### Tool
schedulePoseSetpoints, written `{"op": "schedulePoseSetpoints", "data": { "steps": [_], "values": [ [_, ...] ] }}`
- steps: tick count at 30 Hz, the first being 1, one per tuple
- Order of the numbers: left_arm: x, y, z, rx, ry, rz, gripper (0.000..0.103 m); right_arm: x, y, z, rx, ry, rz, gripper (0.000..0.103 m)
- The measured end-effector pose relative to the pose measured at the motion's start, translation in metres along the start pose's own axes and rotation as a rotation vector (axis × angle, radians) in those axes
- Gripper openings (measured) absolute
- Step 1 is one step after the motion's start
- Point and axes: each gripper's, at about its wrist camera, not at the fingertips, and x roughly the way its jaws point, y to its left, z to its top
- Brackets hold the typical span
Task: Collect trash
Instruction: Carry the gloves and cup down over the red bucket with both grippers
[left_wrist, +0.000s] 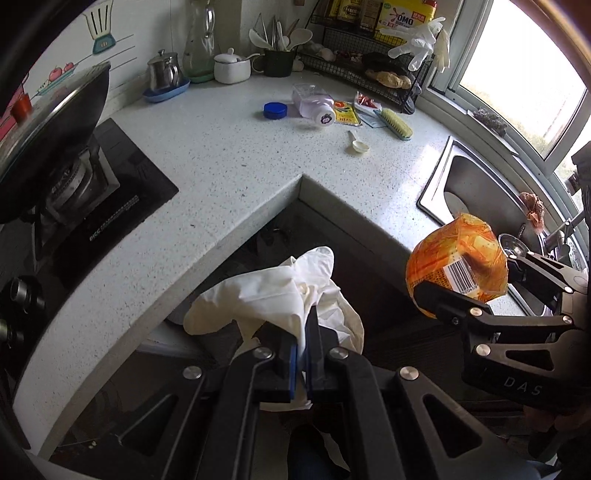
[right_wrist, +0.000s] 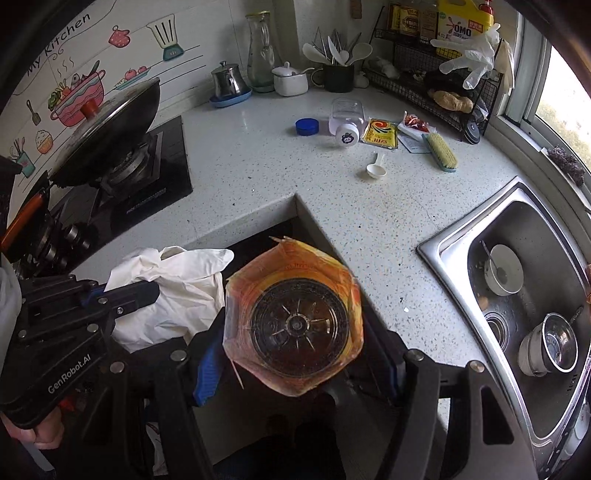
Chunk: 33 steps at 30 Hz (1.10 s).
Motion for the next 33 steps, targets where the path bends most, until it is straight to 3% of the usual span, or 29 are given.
{"op": "schedulePoseSetpoints", "data": {
  "steps": [9,14,17,22,33],
  "values": [
    [0.062,0.020,-0.042,-0.070,0.123,0.009,0.002,0.063,0.008,-0.036,-0.027,0.138,0.019,0.065],
    [0.112,0.034,-0.061,-0.092,0.179,0.023,0.002,0.112,0.007,-0.054,-0.016,0.201,0.027,0.065],
    [0.149,0.047,-0.072,-0.138,0.213,-0.006,0.002,0.146,0.006,-0.066,-0.018,0.215,0.030,0.065],
    [0.219,0.057,-0.095,-0.084,0.241,0.005,0.002,0.212,0.000,-0.092,0.006,0.241,0.029,0.065],
    [0.374,0.059,-0.143,-0.028,0.325,-0.103,0.002,0.343,-0.030,-0.152,0.109,0.284,-0.029,0.065]
  ]
}}
